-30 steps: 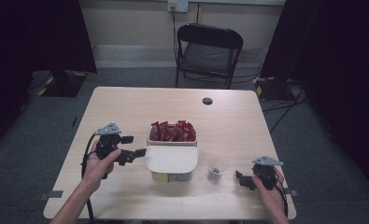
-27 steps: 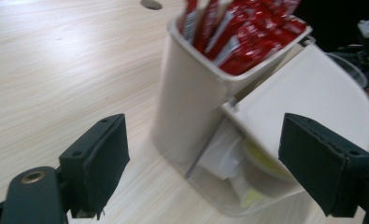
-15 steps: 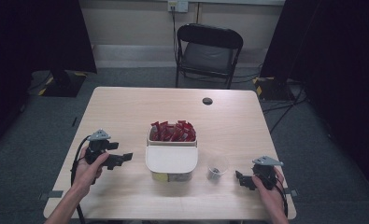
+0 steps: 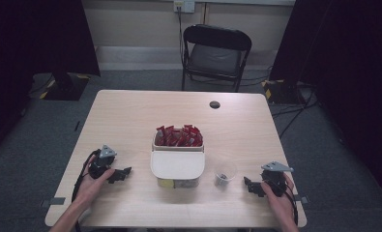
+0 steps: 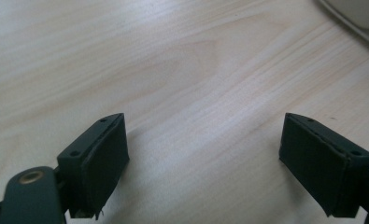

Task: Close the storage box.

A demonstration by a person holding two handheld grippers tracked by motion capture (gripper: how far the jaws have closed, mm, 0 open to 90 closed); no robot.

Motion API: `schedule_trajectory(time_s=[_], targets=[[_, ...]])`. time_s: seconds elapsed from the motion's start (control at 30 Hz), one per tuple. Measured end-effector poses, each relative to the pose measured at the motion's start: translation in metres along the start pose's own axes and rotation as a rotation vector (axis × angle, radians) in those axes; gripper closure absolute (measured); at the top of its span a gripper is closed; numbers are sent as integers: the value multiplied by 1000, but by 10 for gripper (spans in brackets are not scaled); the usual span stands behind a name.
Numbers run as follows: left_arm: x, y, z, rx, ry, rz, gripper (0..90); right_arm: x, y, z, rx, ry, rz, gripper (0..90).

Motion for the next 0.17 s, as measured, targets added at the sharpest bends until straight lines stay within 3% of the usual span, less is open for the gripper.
schedule_trajectory(time_s=[0.07, 0.17], targets=[[-1, -2, 1, -36, 4, 6, 120, 0, 0, 0, 0, 1, 0, 80], [0, -2, 1, -36, 3, 7, 111, 0, 0, 0, -1, 0, 0, 80]])
Point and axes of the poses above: each handheld gripper's, and its own axes: y roughly backward along the jaws, z roughly out of its top, x roughly to its left, the point moved 10 cm from there along -y, roughly forward along the jaws, and after that the axes turned 7 degrees about -z, right-handed, at the moved point
